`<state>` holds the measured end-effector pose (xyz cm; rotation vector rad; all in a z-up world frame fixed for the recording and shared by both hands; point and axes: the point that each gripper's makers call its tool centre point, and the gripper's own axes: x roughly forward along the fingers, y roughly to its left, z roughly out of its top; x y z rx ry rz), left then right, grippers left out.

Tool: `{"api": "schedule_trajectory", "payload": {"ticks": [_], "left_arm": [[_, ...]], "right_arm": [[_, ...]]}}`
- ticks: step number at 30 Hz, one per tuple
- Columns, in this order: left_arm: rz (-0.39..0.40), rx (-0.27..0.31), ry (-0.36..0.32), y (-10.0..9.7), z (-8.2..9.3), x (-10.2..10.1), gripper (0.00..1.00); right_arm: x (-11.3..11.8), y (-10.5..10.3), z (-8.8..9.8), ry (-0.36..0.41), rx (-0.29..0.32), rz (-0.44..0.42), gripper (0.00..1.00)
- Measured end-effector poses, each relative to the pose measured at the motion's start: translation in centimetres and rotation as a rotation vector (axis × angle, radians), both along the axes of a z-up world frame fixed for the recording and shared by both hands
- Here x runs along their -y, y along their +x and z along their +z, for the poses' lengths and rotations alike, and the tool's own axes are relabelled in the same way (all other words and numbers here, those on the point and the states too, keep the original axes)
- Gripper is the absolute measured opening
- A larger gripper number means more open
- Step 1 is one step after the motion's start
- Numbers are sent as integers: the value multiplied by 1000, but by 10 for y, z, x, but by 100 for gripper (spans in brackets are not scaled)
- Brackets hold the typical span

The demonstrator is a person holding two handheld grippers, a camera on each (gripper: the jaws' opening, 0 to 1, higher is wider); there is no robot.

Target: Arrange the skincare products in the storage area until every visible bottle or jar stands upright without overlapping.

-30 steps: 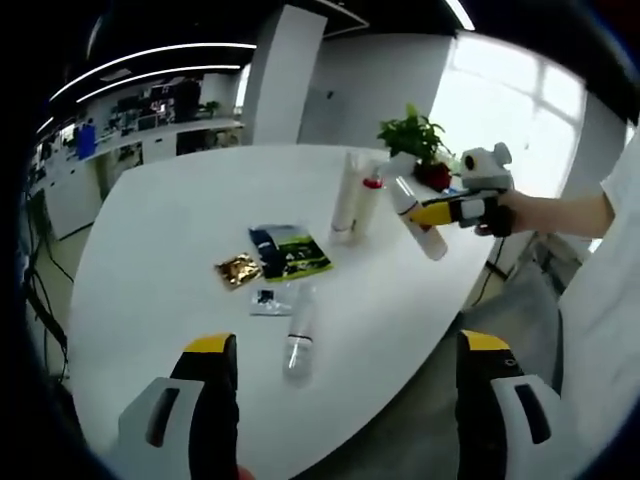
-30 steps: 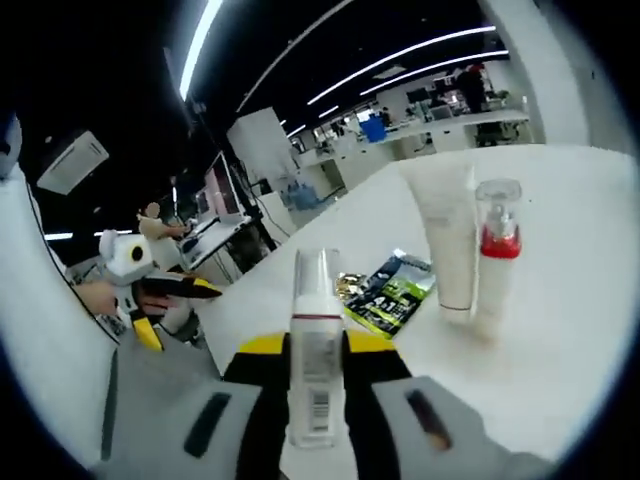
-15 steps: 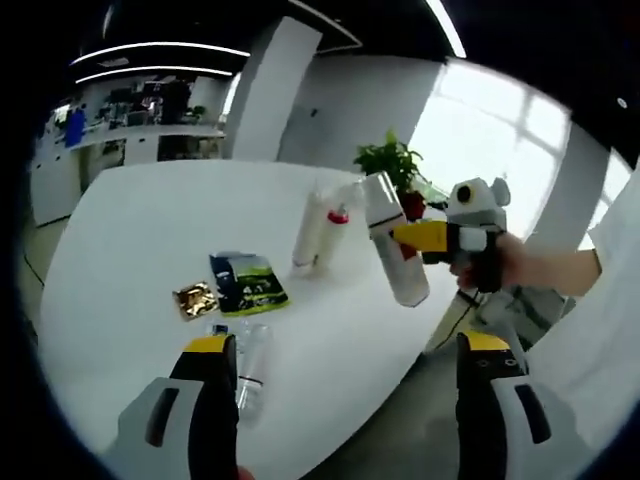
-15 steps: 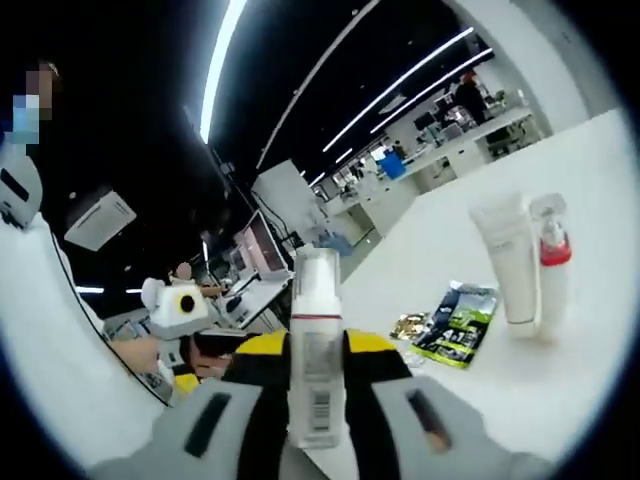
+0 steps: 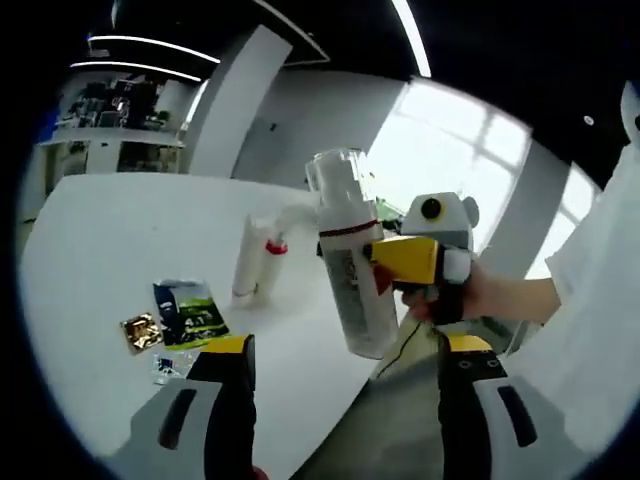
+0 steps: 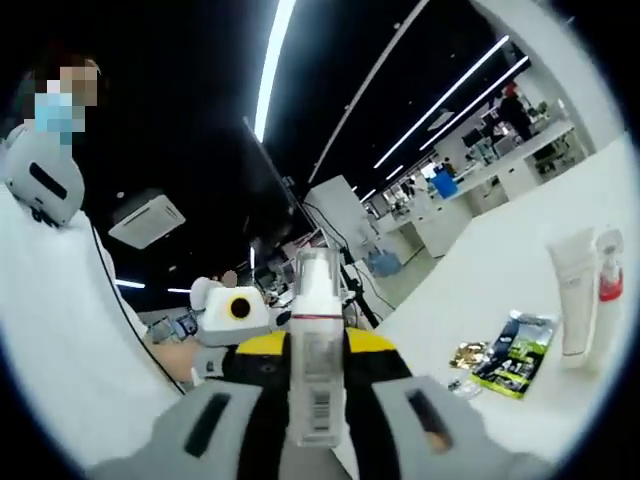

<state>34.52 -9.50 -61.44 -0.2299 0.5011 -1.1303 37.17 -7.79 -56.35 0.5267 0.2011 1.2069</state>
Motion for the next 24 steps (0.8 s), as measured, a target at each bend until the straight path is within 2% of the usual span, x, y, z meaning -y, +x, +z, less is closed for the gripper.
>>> {"api": "schedule_trajectory", "payload": {"ticks": [3,7,10,16,20,24], "left_arm": [[-44,13,1,-6,3,4,65],[-71,22,-44,-8,14,9,52],[-74,31,-67,-7,20,9,43],[-95,51,-40,-5,20,8,37],[-101,61,-60,-3,25,8,29],[-117,76,-55,-3,28,10,27]], "right_arm": [[-2,-2,6,23,12,15,19],[-6,-6,1,-17,31,37,19],[-6,-10,-1,-19,31,48,19],[-1,-10,0,-1,24,43,19],[-1,-9,-1,-7,28,46,19],[-1,-9,-3,-9,26,49,20]]}}
